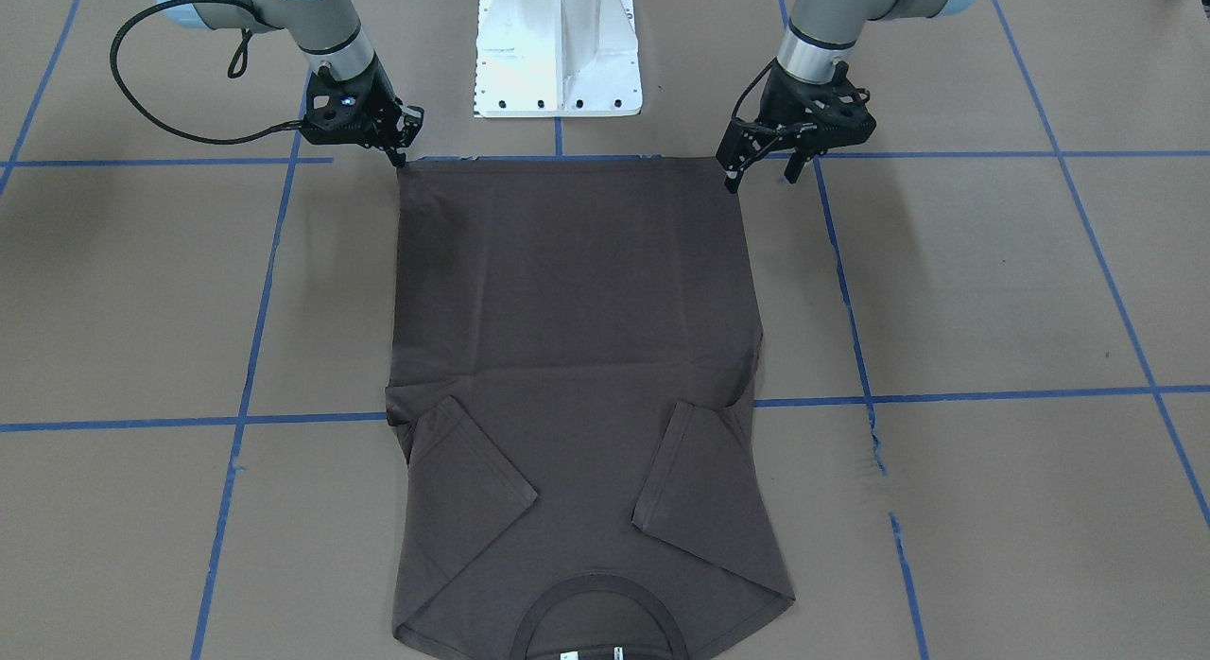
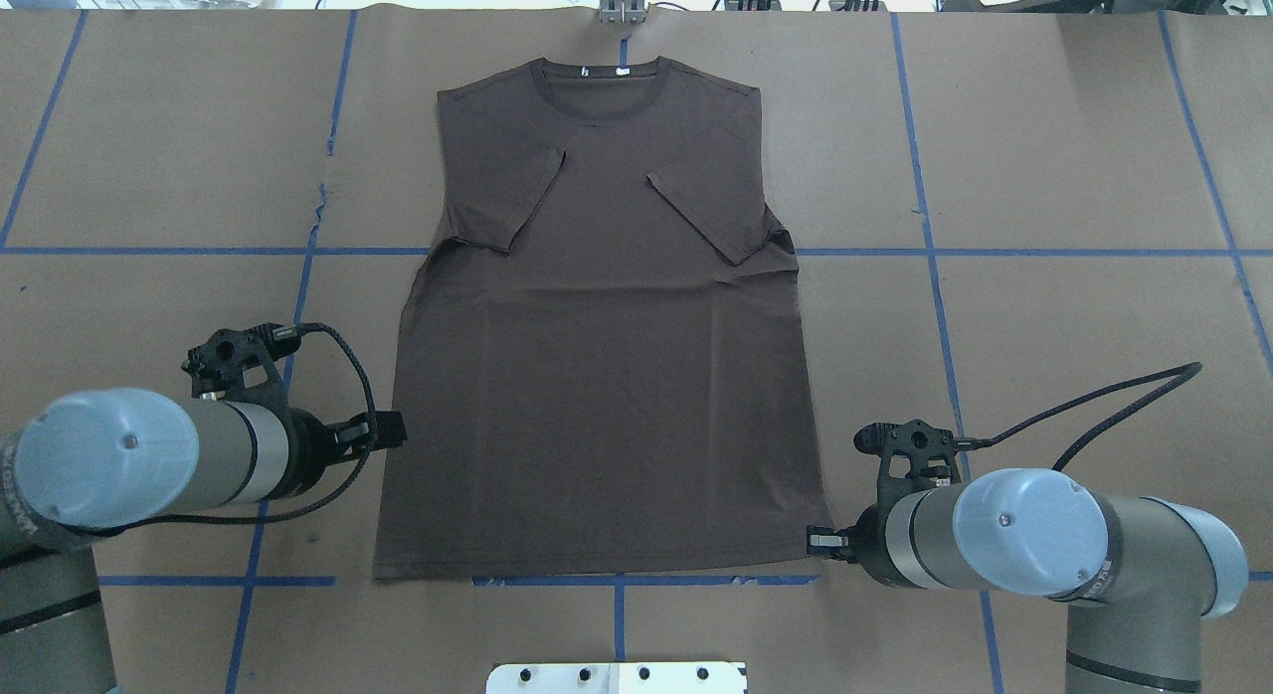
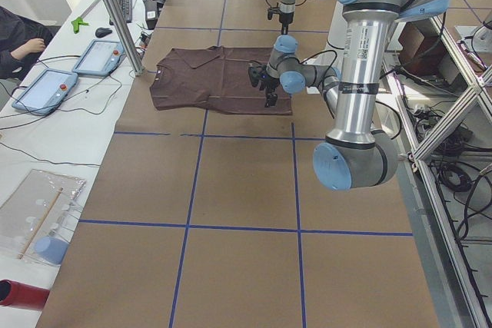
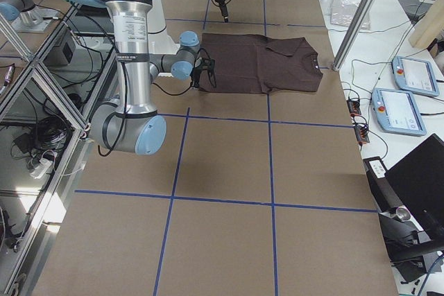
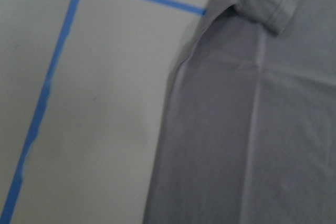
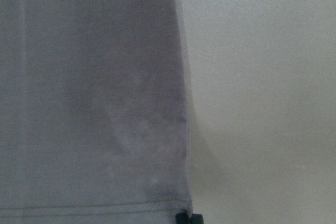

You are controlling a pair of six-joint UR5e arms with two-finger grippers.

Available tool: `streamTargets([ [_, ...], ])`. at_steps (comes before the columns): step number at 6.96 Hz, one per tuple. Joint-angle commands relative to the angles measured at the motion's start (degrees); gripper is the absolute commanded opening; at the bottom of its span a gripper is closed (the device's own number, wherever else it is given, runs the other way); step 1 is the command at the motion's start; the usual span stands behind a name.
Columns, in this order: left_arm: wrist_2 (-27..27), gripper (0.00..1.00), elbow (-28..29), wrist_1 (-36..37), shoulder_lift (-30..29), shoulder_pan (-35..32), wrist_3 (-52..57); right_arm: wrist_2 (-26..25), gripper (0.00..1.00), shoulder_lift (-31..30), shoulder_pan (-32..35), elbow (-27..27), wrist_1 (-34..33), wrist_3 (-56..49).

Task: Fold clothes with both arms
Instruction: 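Lower both grippers and grasp the two hem corners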

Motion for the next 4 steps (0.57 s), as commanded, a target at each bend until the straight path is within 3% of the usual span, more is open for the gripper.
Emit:
streamTargets([
  [1, 4.6, 0.97, 0.7, 0.2, 0.7, 10.1, -11.1, -0.2, 0.0, -0.1, 0.0, -0.1, 1.5, 0.0],
  [2, 6.3, 0.94, 2.3, 0.3, 0.1, 13.3, -13.2, -0.2, 0.0, 0.3, 0.0, 0.0, 1.5, 0.1],
  [4, 6.3, 0.91, 4.2, 0.3, 0.1, 13.5, -13.1, 0.0, 0.0, 1.6, 0.3, 0.0, 1.5, 0.3],
])
